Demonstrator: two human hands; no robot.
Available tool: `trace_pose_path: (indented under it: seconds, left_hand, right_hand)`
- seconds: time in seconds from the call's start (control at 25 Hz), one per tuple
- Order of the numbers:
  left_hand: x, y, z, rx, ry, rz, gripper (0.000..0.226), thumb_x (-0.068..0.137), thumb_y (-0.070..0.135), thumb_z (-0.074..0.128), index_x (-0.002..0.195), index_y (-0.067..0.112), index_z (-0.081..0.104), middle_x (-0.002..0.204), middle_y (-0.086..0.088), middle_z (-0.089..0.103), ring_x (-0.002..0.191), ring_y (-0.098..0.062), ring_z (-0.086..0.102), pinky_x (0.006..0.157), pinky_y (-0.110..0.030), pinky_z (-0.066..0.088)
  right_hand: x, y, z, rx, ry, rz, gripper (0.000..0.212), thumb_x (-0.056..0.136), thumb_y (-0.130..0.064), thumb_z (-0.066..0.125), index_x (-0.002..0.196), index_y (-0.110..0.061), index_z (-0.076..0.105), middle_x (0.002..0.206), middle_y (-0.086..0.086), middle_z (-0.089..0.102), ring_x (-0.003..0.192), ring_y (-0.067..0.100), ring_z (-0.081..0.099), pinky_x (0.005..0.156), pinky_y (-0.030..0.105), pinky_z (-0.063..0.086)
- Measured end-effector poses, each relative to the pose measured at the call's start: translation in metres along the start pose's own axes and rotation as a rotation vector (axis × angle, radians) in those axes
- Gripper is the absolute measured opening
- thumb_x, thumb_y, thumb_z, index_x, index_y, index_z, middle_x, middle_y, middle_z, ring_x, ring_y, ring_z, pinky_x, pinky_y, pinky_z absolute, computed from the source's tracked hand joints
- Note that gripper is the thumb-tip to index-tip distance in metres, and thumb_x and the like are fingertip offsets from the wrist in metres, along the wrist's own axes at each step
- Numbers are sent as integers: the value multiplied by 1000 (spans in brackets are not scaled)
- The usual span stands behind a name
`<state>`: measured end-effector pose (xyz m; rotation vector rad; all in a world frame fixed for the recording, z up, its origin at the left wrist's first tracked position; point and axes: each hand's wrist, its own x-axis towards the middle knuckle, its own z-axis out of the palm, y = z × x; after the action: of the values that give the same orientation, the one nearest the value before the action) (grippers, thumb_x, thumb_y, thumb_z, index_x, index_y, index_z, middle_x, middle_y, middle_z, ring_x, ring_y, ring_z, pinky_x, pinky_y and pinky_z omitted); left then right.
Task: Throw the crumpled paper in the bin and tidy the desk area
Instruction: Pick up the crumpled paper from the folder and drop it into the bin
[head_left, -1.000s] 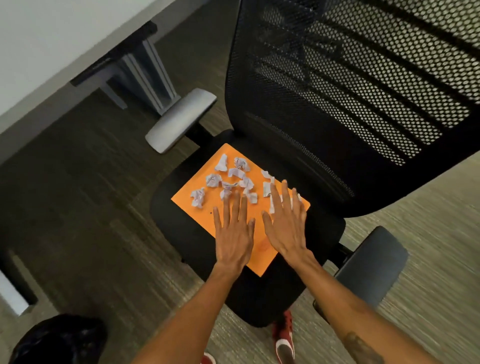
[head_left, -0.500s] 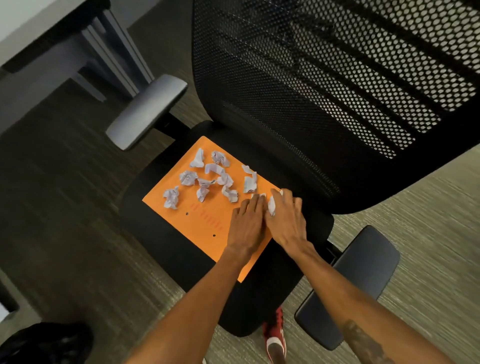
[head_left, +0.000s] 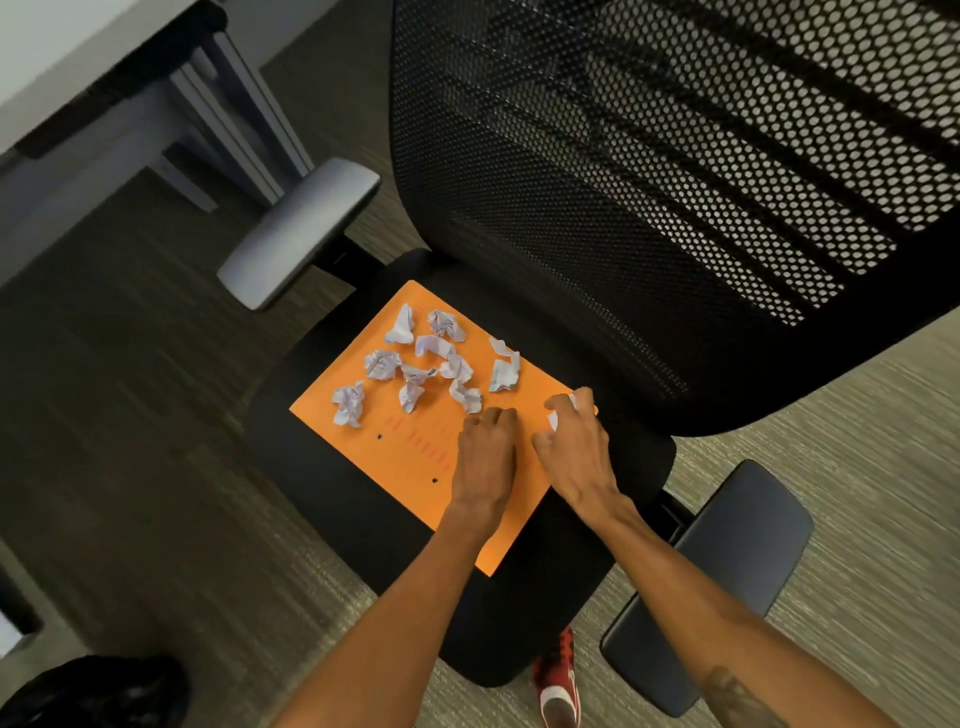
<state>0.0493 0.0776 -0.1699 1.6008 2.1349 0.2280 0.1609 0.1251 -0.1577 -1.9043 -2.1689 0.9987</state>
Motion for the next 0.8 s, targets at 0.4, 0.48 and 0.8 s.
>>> trace_pose_path:
  seconds: [0.4, 0.48, 0.8]
  left_hand:
    - [-12, -32, -33, -341, 316, -293, 17, 98, 38, 48, 109, 26, 49, 96, 10, 52, 75, -10, 56, 58, -28, 41]
    - [-5, -33, -36, -409, 342, -397, 30, 96, 54, 50, 112, 28, 47, 94, 10, 54, 76, -8, 57, 57, -24, 37]
    - [17, -33, -12, -482, 364, -491, 32, 89, 56, 58, 105, 29, 54, 122, 7, 54, 100, -13, 59, 79, -39, 52]
  right_hand:
    - [16, -24, -2, 25, 76, -22, 33, 98, -33, 53, 130, -29, 52, 119, -4, 53, 87, 18, 61, 73, 42, 54]
    - [26, -27, 2, -55, 51, -108, 41, 97, -28, 55, 137, -29, 48, 121, -2, 46, 81, 16, 59, 67, 36, 54]
    - [46, -26, 29, -185, 71, -169, 22, 95, -26, 63, 116, -21, 65, 143, 3, 34, 117, 21, 44, 75, 31, 52]
